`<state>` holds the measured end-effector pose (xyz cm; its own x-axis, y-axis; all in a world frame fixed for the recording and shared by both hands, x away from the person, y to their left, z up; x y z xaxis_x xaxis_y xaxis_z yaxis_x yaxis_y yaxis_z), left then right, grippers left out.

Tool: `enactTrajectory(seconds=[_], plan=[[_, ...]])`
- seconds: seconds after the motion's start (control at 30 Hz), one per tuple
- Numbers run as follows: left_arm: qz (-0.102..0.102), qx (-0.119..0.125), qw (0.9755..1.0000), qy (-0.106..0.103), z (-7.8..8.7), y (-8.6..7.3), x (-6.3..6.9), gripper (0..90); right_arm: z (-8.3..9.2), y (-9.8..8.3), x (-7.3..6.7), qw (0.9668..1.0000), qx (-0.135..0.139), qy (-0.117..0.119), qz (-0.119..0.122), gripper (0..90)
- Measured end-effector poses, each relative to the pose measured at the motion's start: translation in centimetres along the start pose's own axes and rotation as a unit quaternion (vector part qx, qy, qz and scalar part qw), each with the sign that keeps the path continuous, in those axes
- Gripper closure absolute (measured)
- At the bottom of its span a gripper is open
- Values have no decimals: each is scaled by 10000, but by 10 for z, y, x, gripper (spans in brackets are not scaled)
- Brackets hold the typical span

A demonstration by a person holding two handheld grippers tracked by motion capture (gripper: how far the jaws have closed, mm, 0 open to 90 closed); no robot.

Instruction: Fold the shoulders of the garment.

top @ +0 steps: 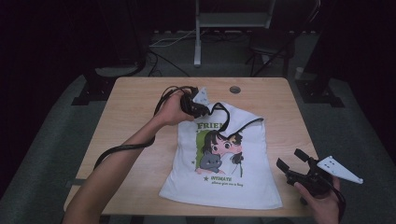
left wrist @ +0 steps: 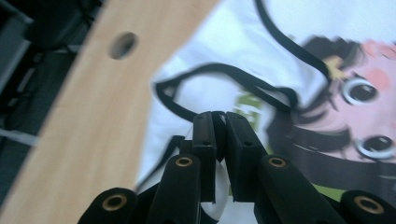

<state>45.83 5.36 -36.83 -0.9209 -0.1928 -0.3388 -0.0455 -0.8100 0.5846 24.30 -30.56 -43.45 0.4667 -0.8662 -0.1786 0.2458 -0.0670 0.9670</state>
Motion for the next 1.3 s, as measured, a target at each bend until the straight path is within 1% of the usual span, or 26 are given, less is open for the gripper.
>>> enactTrajectory(seconds=[0.03,0.07,0.1,0.13,0.2,0.23,0.27,0.37,0.4,0.43,0.47,0.5,0.57,0.6,0.7,0.8,0.87,0.9,0.93,0.97,1.03,1.1,1.17,1.2,1.27,1.3], plan=[[7,-9,10000,-84,-4,-1,5,824,0,0,0,10000,2,-1,-4,132],[-35,-89,9995,-294,-11,-3,14,818,0,0,0,10000,-1,-1,-5,132],[-35,-89,9995,-294,-11,-3,14,808,0,0,0,10000,3,-4,-11,132],[-18,-107,9991,-417,-15,-5,18,808,0,0,0,10000,3,-4,-11,132],[12,-123,9975,-689,-21,-8,26,742,1,0,0,10000,5,1,-13,132],[70,-74,9968,-798,-24,-10,29,712,1,0,0,10000,5,2,-12,132],[42,-142,9959,-897,-27,-12,33,687,0,0,0,10000,5,2,-8,132],[24,-133,9955,-938,-27,-14,33,652,0,0,0,10000,0,2,-4,132],[4,-124,9960,-890,-25,-14,32,630,0,0,0,10000,0,2,-7,132],[67,-68,9968,-791,-20,-15,27,592,0,0,0,10000,1,-3,-5,132],[67,-68,9968,-791,-20,-15,27,569,0,0,0,10000,1,-3,-5,132],[79,-72,9977,-675,-14,-16,22,562,0,0,0,10000,0,-6,-10,132],[49,-70,9979,-640,-13,-17,20,562,0,0,0,10000,-2,-3,-6,132],[11,-141,9982,-584,-13,-18,19,551,0,0,0,10000,-10,1,-8,132],[56,-136,9980,-616,-17,-21,16,520,-1,-1,-1,10000,-25,14,8,132],[130,-112,9972,-724,-26,-22,17,520,-2,-1,-2,10000,-26,20,21,132],[117,-207,9963,-824,-34,-25,20,576,-1,0,-2,10000,-32,19,22,132],[117,-207,9963,-824,-34,-25,20,621,-1,0,-2,10000,-32,19,22,132],[66,-256,9959,-866,-36,-26,21,621,-1,0,-2,10000,-30,21,7,132],[-7,-327,9955,-888,-36,-27,22,661,0,0,-2,10000,-23,9,3,132],[-138,-332,9952,-914,-35,-29,27,722,1,0,-1,10000,3,-13,-17,132],[-176,-378,9951,-900,-34,-29,28,718,1,0,0,10000,4,-14,-11,132],[-227,-427,9940,-978,-32,-29,31,684,0,0,0,10000,-9,-10,2,132],[-212,-412,9939,-997,-32,-29,31,678,-1,0,-1,10000,-15,-3,3,132],[-80,-328,9937,-1067,-31,-31,31,646,-2,0,-2,10000,-42,13,19,132],[-80,-328,9937,-1067,-31,-31,31,632,-2,0,-2,10000,-42,13,19,132]])
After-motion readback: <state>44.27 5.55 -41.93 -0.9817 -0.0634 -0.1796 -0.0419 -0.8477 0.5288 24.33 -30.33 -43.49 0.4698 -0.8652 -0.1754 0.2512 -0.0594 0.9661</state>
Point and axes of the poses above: each handheld gripper's, and its own axes: z roughly backward along the jaws, y roughly out of its top, x roughly to its right, the point moved 1 cm from there along -z, roughly forward along the jaws, and after that the axes turned 1 degree about z, right-handed, at the moved point
